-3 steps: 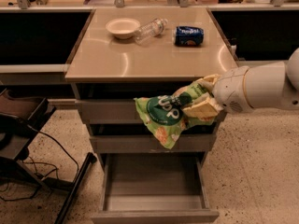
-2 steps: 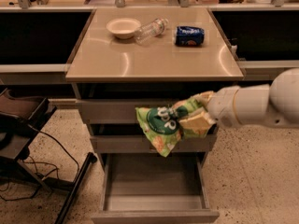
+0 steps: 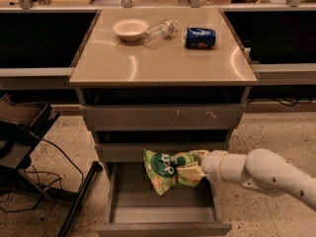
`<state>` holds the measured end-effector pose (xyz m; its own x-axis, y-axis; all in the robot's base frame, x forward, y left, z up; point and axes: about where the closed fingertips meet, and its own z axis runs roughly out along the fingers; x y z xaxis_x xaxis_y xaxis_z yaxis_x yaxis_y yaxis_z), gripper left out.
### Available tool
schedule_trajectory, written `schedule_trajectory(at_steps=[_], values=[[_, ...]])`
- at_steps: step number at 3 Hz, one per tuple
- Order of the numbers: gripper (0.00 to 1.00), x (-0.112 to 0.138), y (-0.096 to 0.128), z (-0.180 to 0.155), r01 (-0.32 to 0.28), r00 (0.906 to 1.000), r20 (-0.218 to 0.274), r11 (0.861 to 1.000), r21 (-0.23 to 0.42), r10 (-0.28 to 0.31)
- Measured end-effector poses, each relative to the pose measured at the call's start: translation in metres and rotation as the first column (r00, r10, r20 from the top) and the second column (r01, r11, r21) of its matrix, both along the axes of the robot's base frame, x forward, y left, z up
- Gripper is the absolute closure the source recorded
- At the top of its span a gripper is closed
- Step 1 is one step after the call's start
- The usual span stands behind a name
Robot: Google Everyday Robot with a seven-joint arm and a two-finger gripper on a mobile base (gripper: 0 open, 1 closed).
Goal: Place green rice chip bag into bottom drawer
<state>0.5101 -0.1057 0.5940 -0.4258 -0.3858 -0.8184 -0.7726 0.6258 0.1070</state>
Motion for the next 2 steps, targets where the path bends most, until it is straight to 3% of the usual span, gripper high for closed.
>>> schedule_trajectory(at_steps=[1, 2], values=[[1.0, 0.0, 0.001, -0.077, 0.052, 0.9956, -0.078, 0.999, 0.005, -0.051], [1.0, 0.016, 0.0, -0.138, 0.094, 0.9834, -0.153, 0.995, -0.022, -0.097]])
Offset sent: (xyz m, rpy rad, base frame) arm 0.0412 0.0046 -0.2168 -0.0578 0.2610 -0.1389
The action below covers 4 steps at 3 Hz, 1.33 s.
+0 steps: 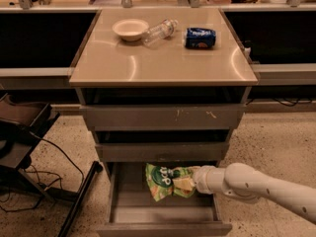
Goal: Place green rice chip bag into bottom drawer
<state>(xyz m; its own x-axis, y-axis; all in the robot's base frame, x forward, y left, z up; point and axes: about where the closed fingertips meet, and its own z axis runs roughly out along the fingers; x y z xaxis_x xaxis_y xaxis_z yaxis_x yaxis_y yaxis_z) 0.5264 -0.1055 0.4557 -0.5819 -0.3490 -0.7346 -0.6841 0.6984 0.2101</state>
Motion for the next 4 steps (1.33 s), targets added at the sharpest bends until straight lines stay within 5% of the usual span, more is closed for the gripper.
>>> schedule_trajectory(at_steps=[1, 3, 4], values=[[1.0, 0.013, 0.005, -0.039, 0.014, 0.9984, -0.054, 1.0, -0.022, -0.015], [1.0, 0.019, 0.004, -0.055, 0.019, 0.9974, -0.069, 1.0, -0.007, -0.02], [1.0, 0.032, -0.013, -0.091, 0.105, 0.9923, -0.068, 0.994, 0.018, -0.103]])
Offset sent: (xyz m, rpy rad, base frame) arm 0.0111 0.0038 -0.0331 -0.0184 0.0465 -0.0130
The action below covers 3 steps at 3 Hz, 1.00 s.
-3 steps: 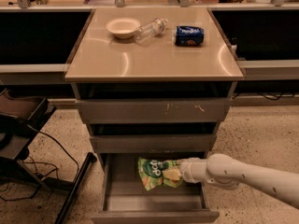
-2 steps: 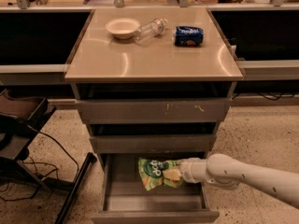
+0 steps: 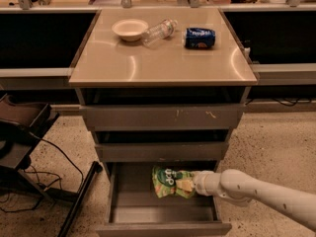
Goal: Place green rice chip bag into bottom drawer
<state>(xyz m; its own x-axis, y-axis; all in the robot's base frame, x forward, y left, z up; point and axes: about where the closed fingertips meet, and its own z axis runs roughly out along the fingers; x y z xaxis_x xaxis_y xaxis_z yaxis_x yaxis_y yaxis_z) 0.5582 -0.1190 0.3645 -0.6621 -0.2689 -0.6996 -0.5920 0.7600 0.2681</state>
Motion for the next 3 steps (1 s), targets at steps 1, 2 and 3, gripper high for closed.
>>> schedule_trajectory(at_steps=[1, 2, 3], values=[[1.0, 0.006, -0.02, -0.039, 0.092, 0.9957, 0.006, 0.995, 0.025, -0.092], [1.0, 0.007, -0.04, -0.079, 0.173, 0.9849, 0.004, 0.984, 0.041, -0.173], [1.0, 0.009, -0.044, -0.12, 0.197, 0.9802, -0.022, 0.98, 0.019, -0.197]])
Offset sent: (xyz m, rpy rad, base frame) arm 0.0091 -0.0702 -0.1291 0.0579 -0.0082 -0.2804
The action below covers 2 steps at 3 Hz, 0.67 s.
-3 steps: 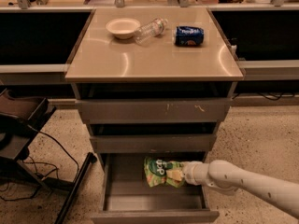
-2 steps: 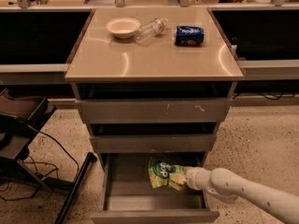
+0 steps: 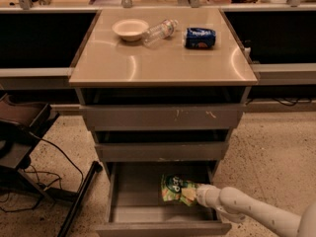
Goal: Place green rice chip bag into bottom drawer
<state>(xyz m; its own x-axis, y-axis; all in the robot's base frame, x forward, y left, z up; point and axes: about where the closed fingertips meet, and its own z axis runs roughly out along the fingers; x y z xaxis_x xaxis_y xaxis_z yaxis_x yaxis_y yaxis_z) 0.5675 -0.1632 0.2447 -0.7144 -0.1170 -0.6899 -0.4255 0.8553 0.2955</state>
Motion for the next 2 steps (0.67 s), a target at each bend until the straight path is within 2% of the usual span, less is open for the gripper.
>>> schedule_trajectory(at_steps=[2], values=[[1.0, 0.012, 0.014, -0.068, -0.049, 0.9953, -0.086, 0.997, -0.057, 0.044]])
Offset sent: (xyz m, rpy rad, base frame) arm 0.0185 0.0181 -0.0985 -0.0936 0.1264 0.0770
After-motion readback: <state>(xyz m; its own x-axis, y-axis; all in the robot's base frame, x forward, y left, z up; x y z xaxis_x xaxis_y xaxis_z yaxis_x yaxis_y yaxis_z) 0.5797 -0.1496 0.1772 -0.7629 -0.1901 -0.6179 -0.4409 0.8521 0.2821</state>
